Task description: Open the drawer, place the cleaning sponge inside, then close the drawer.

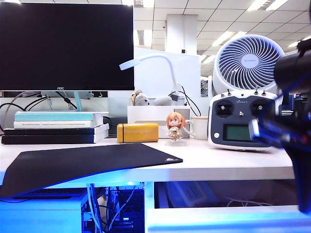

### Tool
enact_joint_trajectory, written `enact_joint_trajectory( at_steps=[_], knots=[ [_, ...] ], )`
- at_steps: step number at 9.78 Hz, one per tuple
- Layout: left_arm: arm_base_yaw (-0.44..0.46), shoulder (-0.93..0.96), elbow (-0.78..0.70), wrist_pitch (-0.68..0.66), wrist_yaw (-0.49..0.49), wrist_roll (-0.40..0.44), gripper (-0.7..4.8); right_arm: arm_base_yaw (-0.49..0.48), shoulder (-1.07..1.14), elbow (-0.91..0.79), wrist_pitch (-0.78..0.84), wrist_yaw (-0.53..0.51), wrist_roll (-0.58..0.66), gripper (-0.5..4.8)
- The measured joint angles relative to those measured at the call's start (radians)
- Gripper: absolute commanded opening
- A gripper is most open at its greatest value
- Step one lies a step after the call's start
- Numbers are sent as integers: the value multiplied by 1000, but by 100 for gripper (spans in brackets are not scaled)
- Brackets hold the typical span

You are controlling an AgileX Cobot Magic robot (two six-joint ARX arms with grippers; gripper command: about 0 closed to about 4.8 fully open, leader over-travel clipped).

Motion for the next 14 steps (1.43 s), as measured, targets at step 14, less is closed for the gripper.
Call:
enact_joint_trajectory(
  at_steps=[14],
  knots=[
    [0,0,0,-11,0,0,-5,0,184,0,409,189,-58,-1]
  ],
)
